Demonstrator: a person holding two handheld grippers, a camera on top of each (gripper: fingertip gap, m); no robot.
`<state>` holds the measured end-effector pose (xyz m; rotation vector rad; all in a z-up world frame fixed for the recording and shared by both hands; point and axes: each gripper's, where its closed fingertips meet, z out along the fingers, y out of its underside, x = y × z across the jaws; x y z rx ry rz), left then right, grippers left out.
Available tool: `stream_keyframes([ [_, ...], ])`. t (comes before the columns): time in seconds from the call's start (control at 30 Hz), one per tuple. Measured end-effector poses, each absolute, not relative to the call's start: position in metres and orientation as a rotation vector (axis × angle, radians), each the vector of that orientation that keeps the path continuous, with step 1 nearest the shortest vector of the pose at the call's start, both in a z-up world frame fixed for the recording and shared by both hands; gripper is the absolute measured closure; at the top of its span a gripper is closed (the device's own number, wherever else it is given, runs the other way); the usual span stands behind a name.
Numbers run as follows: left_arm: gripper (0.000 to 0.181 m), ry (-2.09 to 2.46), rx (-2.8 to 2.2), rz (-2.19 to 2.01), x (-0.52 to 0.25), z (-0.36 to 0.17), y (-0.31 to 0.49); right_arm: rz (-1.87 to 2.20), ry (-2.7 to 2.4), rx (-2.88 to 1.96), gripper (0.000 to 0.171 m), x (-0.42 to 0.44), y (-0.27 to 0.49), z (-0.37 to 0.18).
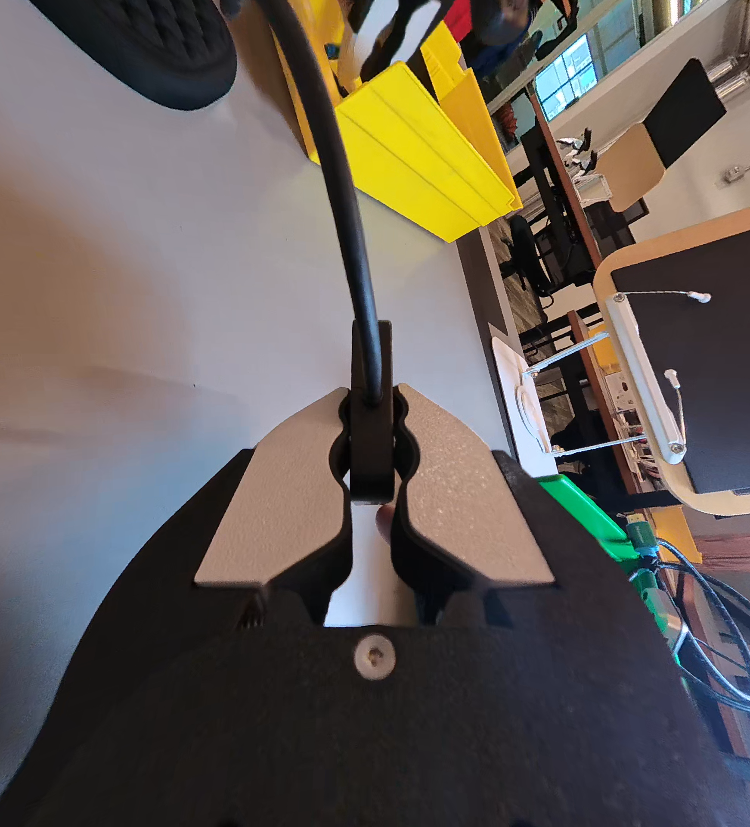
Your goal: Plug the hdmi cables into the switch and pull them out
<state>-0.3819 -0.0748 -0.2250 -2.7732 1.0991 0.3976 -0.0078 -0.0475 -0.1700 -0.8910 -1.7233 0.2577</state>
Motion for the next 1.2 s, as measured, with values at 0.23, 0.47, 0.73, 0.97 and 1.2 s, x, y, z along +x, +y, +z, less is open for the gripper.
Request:
stream_keyframes([
  [0.23,0.159,1.076,-2.949,0.163,-0.382,-0.248,-0.072,0.273,-1.701,-0.885,0.157,-0.004,-0.046,-0.165],
  [0.47,0.181,1.134,-2.959,0.221,-0.389,-0.243,-0.076,0.279,-1.699,-0.885,0.157,-0.004,-0.046,-0.164],
  [0.73,0.172,1.020,-2.849,0.424,-0.419,-0.185,-0.062,0.304,-1.689,-0.904,0.157,-0.005,-0.043,-0.166],
  [0.97,0.156,0.971,-2.936,0.236,-0.411,-0.203,-0.069,0.331,-1.685,-0.933,0.157,-0.008,-0.041,-0.169],
  [1.2,0.156,0.868,-3.089,0.142,-0.403,-0.242,-0.073,0.310,-1.681,-0.933,0.157,-0.004,-0.039,-0.168],
])
